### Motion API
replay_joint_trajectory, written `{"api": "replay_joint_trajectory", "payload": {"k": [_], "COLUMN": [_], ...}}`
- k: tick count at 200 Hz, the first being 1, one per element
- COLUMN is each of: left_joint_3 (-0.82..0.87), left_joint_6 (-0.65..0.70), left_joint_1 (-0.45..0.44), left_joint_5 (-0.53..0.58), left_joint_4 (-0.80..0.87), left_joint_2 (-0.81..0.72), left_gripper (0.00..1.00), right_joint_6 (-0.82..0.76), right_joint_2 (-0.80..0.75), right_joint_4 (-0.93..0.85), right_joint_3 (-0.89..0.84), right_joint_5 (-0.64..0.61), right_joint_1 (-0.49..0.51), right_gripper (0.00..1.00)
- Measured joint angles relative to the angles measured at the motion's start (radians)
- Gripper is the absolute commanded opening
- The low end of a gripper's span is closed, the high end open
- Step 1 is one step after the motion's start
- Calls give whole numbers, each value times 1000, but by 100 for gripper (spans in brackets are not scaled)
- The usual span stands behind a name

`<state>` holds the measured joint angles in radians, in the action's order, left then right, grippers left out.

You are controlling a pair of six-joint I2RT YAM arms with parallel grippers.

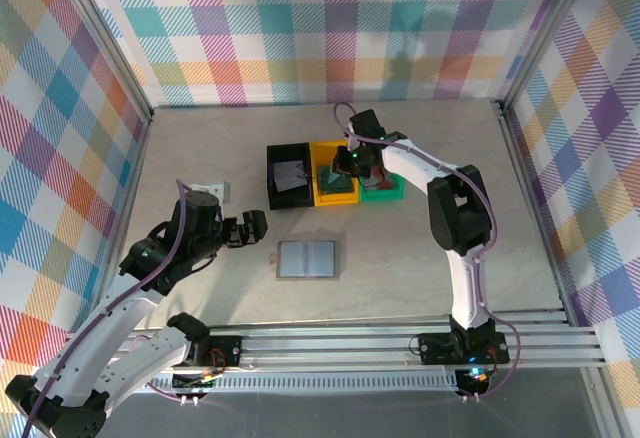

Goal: Take the credit cards out of the card holder

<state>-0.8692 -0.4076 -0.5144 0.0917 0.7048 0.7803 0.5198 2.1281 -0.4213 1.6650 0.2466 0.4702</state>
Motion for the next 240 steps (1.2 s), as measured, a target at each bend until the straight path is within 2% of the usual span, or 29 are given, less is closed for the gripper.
{"api": "replay_joint_trajectory", "payload": {"k": [17,37,75,110,116,128,132,135,179,211,240], "left_joint_3": [2,2,2,2,3,3,3,3,3,7,80], "left_joint_6": [0,0,0,0,0,0,0,0,-27,-49,-37], "left_joint_1": [0,0,0,0,0,0,0,0,0,0,2], "left_joint_5": [0,0,1,13,16,26,30,33,124,261,423], "left_joint_4": [0,0,0,0,0,0,0,0,1,-9,-114], "left_joint_2": [0,1,1,3,3,4,5,6,71,158,207], "left_gripper": [100,100,100,100,100,100,100,100,100,100,100], "right_joint_6": [4,5,-11,-44,-51,-69,-73,-81,-150,-212,-277], "right_joint_2": [3,21,35,13,5,-20,-29,-38,-224,-524,-819], "right_joint_4": [3,-3,-39,-116,-133,-168,-178,-189,-228,-129,3], "right_joint_3": [6,43,80,94,99,117,123,129,133,-114,-415], "right_joint_5": [0,0,-24,-84,-95,-118,-127,-132,-194,-276,-468], "right_joint_1": [8,22,35,39,40,42,43,43,42,39,6], "right_gripper": [0,8,43,65,74,79,88,91,99,99,99]}}
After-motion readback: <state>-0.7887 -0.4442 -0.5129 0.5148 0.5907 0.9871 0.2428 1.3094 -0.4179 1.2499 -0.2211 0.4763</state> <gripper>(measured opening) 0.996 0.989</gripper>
